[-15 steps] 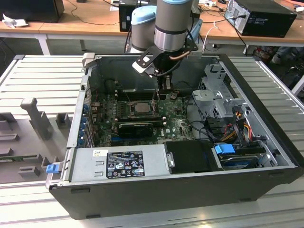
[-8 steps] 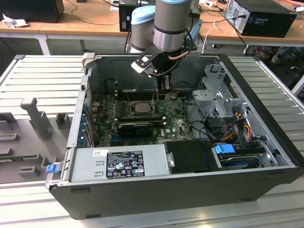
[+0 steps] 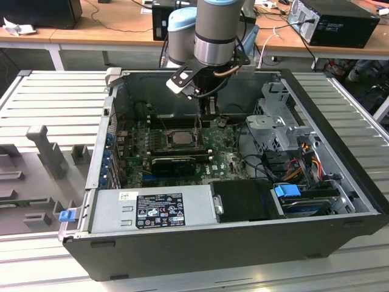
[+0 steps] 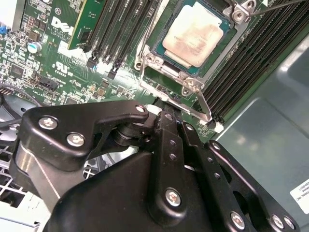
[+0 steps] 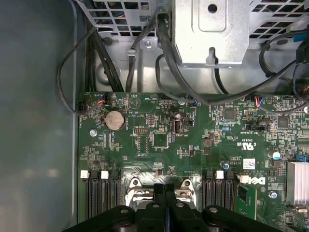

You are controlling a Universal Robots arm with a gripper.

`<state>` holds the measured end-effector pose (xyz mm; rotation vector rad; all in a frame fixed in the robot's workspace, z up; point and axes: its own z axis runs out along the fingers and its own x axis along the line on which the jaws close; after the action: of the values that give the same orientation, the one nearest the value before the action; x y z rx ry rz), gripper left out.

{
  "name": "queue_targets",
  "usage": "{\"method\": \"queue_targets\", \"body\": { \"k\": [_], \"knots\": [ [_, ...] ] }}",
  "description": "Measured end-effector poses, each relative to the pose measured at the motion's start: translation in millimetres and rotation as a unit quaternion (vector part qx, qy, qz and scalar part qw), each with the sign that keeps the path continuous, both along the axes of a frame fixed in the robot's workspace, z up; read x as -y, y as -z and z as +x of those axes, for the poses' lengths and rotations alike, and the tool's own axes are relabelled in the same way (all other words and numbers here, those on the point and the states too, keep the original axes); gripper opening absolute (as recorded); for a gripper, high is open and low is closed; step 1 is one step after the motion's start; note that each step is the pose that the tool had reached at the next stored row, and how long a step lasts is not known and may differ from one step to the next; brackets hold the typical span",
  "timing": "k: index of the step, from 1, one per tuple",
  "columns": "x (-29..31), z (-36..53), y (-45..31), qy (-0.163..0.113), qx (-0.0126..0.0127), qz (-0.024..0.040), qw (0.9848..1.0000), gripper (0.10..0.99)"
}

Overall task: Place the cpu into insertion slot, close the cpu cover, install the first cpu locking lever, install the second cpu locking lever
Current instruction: 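Close the cpu cover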

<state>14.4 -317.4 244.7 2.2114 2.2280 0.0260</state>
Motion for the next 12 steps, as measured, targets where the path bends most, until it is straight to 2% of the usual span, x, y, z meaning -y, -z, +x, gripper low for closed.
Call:
{"method": "queue_targets", "body": {
  "k": [8,11,12],
  "knots": [
    [0.0,-6.3,0.0,0.0,0.0,0.0,1.0,0.106],
    [0.0,-10.9,0.1,0.0,0.0,0.0,1.0,0.106],
    [-0.1,-14.8,1.2,0.0,0.0001,0.0001,1.0,0.106]
  ]
}}
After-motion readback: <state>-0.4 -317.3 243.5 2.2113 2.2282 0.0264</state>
